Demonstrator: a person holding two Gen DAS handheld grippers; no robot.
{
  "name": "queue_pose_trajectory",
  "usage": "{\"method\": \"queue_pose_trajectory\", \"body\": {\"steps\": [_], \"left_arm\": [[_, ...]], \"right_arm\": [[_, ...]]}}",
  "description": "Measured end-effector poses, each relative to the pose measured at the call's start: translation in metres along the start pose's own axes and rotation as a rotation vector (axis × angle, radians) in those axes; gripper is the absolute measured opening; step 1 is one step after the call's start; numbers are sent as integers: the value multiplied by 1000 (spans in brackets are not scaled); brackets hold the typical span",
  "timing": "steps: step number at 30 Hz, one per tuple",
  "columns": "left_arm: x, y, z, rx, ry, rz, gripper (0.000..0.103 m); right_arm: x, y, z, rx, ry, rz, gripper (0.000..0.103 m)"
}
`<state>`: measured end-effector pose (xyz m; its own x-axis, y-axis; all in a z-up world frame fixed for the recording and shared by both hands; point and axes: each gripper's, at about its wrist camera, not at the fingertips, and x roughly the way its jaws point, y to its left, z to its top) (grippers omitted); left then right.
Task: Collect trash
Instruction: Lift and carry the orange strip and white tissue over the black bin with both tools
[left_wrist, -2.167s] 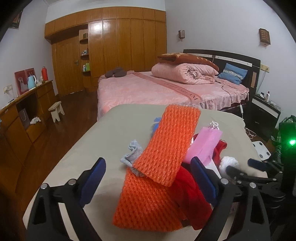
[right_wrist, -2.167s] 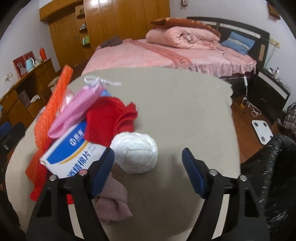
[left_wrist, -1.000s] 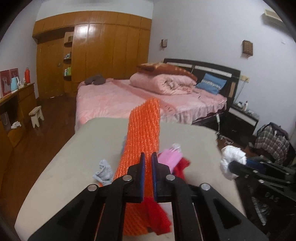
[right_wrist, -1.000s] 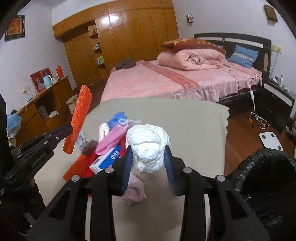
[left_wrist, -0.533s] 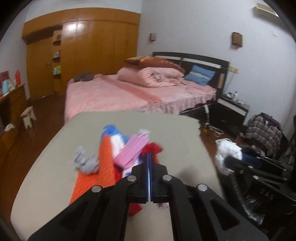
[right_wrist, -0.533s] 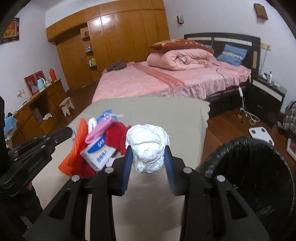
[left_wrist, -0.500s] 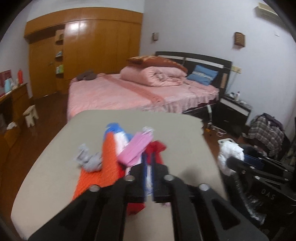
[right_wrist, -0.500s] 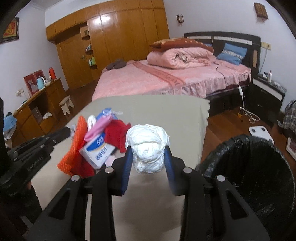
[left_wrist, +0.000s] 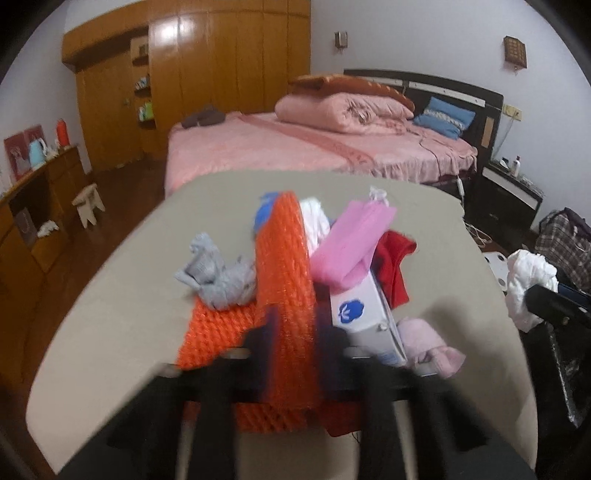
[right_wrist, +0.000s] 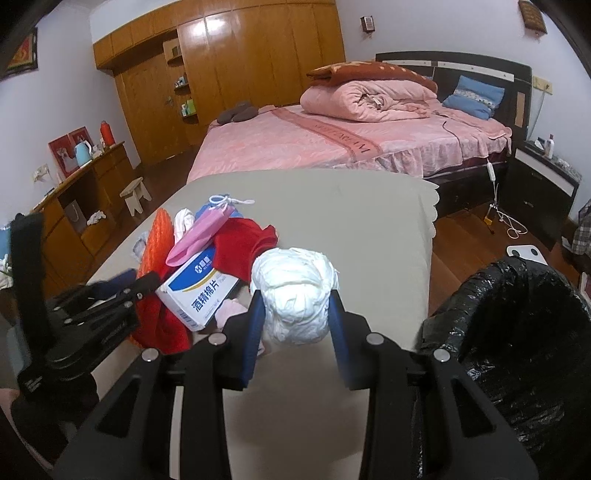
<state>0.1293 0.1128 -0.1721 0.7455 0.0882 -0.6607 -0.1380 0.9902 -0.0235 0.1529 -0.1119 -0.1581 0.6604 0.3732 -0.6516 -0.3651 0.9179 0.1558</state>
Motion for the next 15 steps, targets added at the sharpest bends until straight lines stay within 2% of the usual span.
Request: {"method": "queue_pose_trajectory", "body": {"steps": [8, 15], "left_arm": [[-59, 7, 13, -25, -136, -52, 11], [-106, -25, 34, -5, -217, -163, 11]], "right_arm": [[-20, 1, 6, 3, -52, 9, 33], [-61, -11, 10, 22, -130, -10, 33]]}}
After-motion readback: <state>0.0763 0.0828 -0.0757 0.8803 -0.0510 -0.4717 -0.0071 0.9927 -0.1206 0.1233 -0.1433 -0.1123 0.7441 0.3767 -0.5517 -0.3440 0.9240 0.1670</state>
